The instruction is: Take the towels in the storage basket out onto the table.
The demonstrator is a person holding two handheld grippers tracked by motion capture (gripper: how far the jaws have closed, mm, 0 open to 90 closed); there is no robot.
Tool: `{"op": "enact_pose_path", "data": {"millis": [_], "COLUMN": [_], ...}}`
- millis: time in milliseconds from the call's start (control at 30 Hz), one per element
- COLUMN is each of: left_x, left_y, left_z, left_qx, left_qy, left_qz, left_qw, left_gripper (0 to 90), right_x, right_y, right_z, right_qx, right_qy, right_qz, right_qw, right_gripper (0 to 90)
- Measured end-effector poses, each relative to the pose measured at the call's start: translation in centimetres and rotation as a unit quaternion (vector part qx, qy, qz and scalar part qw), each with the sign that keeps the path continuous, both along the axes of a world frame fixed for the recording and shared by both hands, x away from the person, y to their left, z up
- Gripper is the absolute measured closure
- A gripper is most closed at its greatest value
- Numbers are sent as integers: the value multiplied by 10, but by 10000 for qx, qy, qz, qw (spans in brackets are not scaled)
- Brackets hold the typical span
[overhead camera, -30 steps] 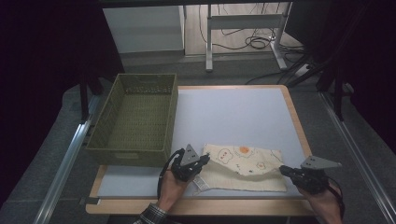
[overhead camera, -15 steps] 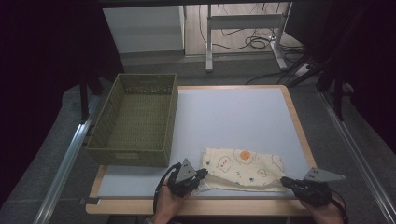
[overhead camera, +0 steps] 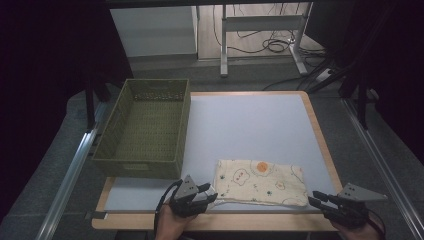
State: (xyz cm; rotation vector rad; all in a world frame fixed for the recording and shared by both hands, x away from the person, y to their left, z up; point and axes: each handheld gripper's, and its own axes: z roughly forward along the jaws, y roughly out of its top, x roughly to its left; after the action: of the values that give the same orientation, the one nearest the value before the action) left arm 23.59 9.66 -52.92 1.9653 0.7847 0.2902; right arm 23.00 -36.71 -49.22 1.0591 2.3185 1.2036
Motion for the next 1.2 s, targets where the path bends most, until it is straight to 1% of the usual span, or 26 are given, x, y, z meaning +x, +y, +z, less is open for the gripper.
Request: {"op": "enact_pose_path", "data": {"millis": [33,133,167,200,267,433,500,567,633,700,733,767,800,833,867,933,967,1000,1033,1067,1100,1133,1200], "left_x": [7,17,22,25,37,63,75,87,96,104,107,111,114,116,117,119,120,120,119,119,117,117,115], "left_y": [-4,-11,-15,-17,-21,-30,-35,-40,-43,-44,-43,-43,-43,-42,-42,-42,-42,-43,-45,-46,-47,-48,-48], "left_z": [2,3,3,4,6,14,16,16,15,12,11,8,5,1,-2,-9,-10,-11,-11,-11,-11,-11,-11], "left_qx": [69,159,238,260,240,384,431,560,604,688,723,782,868,941,969,1007,1000,976,996,1000,989,954,924], "left_qy": [-4,-20,-87,-106,-99,-209,-183,-181,-138,-91,-49,-2,34,75,138,205,229,254,246,237,245,270,309], "left_qz": [24,-2,28,42,122,397,507,619,708,799,808,839,880,894,890,862,792,737,694,654,557,483,401], "left_qw": [10000,9999,9997,9996,9996,9983,9976,9963,9956,9944,9941,9934,9923,9915,9912,9910,9916,9922,9923,9925,9932,9939,9944], "left_gripper": [532,530,530,532,530,506,504,505,512,521,527,528,528,527,525,521,520,523,530,551,588,675,781], "right_x": [1,10,12,17,24,48,60,73,85,99,104,108,112,114,115,113,112,111,110,109,109,109,108], "right_y": [1,5,7,9,11,13,14,17,20,23,24,25,25,26,26,25,26,26,27,28,29,30,32], "right_z": [0,0,-1,-2,-4,0,3,5,3,-3,-8,-11,-16,-22,-27,-32,-32,-31,-31,-31,-30,-29,-28], "right_qx": [5,-6,-5,-24,-51,-53,-49,-45,-111,-209,-286,-337,-417,-508,-583,-422,-427,-441,-426,-423,-410,-386,-503], "right_qy": [1,14,19,32,22,-112,-183,-192,-185,-99,-62,-27,58,134,175,170,160,173,202,243,293,353,318], "right_qz": [-14,3,17,22,-13,-187,-308,-404,-453,-520,-545,-555,-556,-566,-542,-494,-495,-473,-443,-416,-388,-324,-300], "right_qw": [10000,10000,10000,10000,10000,9997,9993,9990,9987,9984,9981,9979,9976,9970,9967,9977,9977,9978,9979,9979,9980,9981,9978], "right_gripper": [662,651,648,644,642,640,640,640,633,614,602,598,593,591,591,597,614,656,686,740,787,817,833]}}
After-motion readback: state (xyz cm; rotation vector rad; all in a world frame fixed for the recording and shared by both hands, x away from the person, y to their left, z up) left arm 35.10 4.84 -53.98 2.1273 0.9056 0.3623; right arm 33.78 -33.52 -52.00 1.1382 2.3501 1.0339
